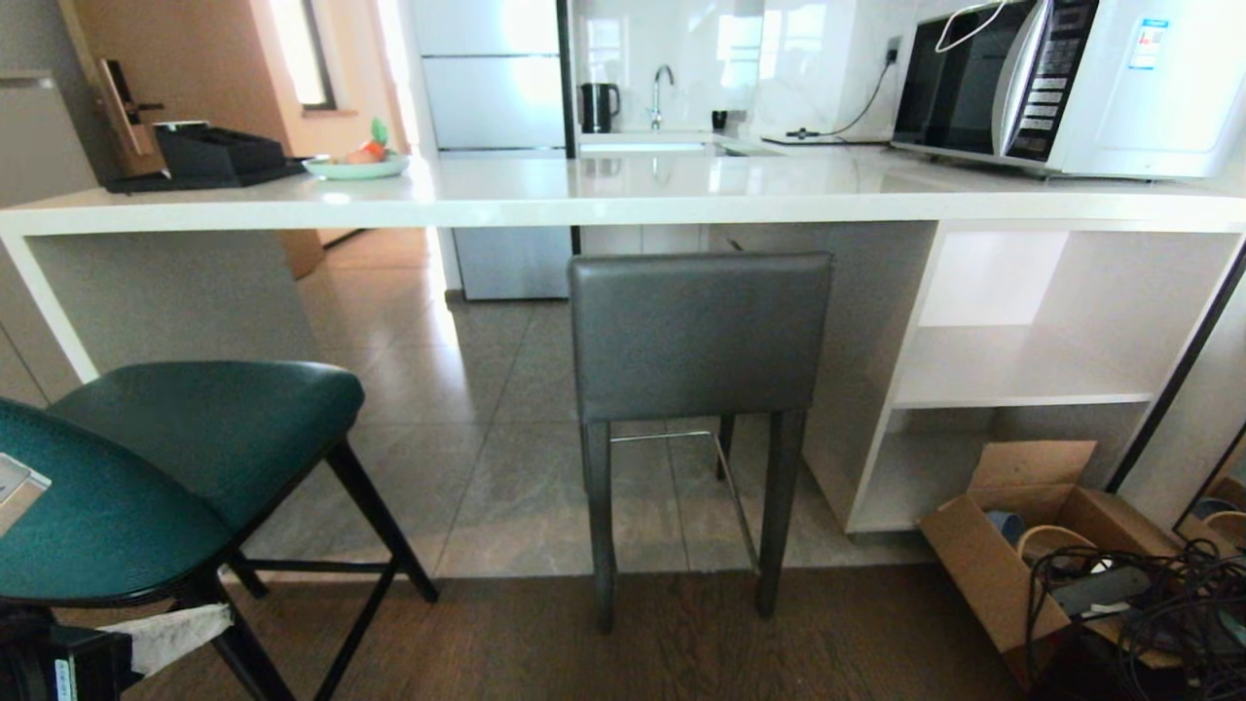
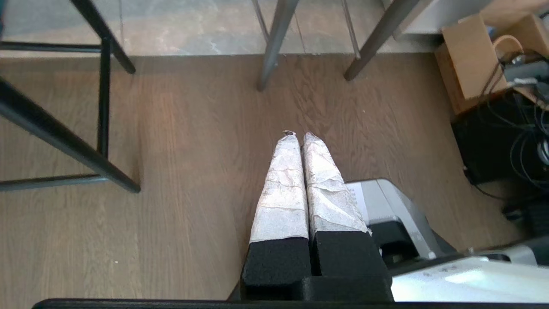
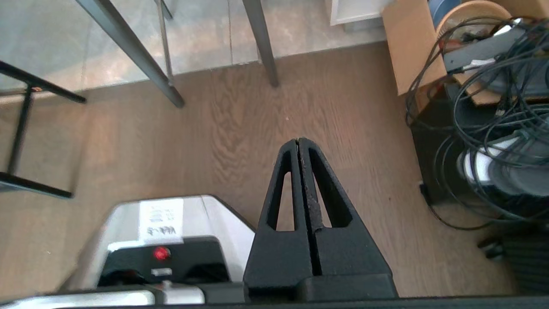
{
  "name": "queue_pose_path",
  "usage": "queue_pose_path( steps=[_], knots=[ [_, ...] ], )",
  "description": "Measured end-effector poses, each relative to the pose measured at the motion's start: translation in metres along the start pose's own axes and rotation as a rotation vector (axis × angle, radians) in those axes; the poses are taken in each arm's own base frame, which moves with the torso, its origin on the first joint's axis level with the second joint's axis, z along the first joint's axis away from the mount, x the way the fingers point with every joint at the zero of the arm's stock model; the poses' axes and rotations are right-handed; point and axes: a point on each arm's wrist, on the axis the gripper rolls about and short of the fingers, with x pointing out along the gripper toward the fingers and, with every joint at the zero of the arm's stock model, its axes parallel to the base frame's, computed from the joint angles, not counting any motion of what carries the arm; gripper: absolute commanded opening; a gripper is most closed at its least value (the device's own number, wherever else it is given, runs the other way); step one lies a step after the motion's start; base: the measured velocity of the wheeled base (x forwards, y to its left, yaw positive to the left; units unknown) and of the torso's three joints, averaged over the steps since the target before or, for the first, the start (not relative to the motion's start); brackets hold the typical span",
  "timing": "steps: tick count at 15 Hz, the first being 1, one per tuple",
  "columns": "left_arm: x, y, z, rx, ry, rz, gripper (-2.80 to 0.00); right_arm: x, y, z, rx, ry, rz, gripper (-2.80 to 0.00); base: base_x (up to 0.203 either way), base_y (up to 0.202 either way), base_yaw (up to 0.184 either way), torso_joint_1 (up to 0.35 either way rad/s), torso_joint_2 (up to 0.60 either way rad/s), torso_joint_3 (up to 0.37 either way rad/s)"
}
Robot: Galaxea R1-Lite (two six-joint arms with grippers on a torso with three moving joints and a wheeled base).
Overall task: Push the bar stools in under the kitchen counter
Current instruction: Pull the gray chair out from under the dining table
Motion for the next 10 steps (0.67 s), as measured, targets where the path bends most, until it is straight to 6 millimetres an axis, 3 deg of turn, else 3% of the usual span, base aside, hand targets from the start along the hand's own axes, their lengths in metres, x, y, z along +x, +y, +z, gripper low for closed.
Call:
queue_pose_path(
  steps=[3, 10],
  knots=[
    [-0.001, -0.001, -0.003, 0.008, 0.002, -0.013, -2.80, 0.001, -0.002, -0.013, -0.062, 0.013, 0.000, -2.80, 0.192, 0.000, 0.002, 0.006, 0.00, 0.003],
    [0.001, 0.000, -0.008, 0.003, 0.015, -0.012, -2.80, 0.003, -0.002, -0.016, -0.063, 0.008, 0.007, -2.80, 0.194, 0.000, 0.002, 0.001, 0.00, 0.004]
  ],
)
